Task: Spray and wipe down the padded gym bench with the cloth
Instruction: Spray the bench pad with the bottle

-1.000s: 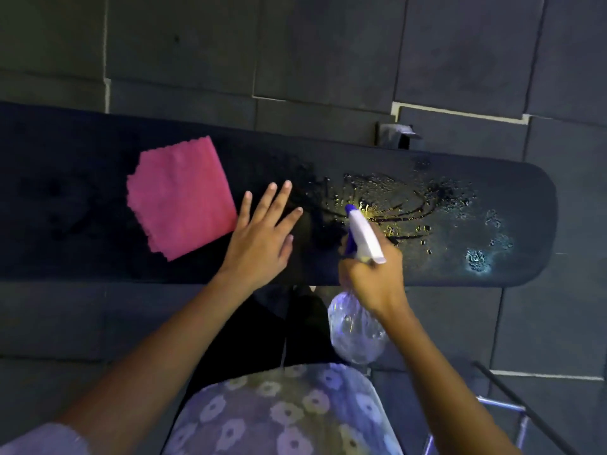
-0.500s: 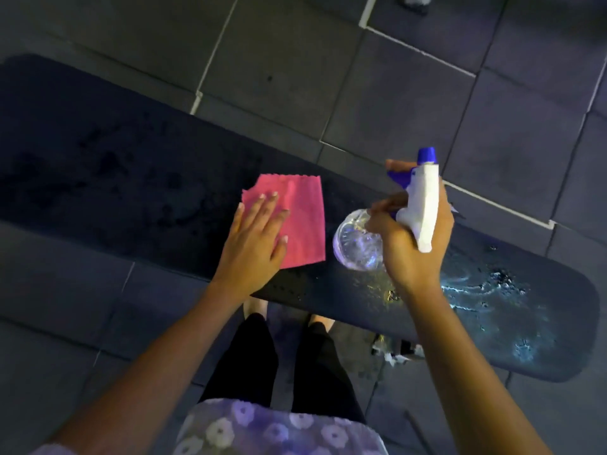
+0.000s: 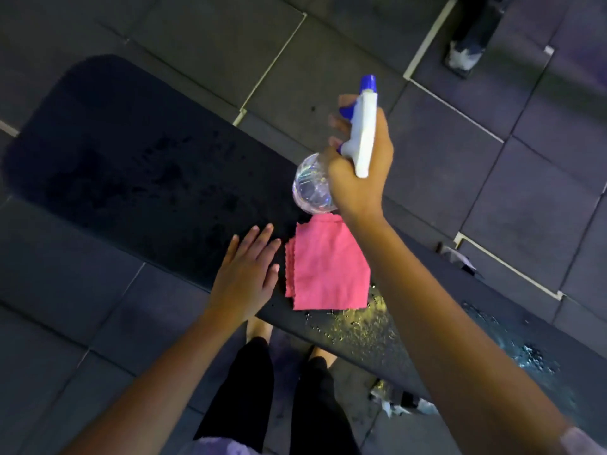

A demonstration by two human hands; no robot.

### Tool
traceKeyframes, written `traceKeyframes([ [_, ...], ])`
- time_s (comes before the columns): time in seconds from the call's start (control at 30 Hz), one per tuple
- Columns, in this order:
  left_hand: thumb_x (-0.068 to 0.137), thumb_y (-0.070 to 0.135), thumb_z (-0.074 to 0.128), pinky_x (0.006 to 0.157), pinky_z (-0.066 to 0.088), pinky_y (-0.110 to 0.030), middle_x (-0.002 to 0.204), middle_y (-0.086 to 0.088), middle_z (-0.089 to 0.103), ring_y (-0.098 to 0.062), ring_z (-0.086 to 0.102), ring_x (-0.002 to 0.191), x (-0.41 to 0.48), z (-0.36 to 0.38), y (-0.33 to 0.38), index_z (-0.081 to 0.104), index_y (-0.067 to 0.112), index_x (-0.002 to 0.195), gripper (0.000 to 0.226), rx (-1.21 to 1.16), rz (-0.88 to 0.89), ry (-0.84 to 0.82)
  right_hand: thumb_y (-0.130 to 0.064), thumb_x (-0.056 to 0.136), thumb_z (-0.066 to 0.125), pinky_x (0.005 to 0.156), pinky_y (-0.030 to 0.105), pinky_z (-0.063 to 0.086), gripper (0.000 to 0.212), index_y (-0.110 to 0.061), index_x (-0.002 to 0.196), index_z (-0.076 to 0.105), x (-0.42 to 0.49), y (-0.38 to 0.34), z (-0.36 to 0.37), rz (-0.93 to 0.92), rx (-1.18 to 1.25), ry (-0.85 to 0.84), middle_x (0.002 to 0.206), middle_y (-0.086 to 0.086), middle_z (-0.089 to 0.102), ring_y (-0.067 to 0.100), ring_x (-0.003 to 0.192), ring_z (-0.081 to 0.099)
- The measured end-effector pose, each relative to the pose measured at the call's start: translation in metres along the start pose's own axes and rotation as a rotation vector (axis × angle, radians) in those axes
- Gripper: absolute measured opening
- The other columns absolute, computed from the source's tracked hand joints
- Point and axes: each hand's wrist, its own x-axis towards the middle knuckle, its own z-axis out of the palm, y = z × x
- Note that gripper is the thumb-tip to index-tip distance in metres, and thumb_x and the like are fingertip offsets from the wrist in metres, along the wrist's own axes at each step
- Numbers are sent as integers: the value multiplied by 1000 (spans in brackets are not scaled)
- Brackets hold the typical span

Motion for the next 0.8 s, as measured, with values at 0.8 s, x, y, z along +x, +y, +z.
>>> traceKeyframes([
  [0.8, 93, 21, 45, 117, 18, -56, 152, -9, 37, -28, 29, 143, -4, 21, 23, 55, 6, 132, 43, -29, 78, 53, -17, 81, 70, 104, 41, 34, 70, -6, 142, 40, -58, 70, -50, 206, -810, -289, 137, 16, 49, 36, 128, 41],
])
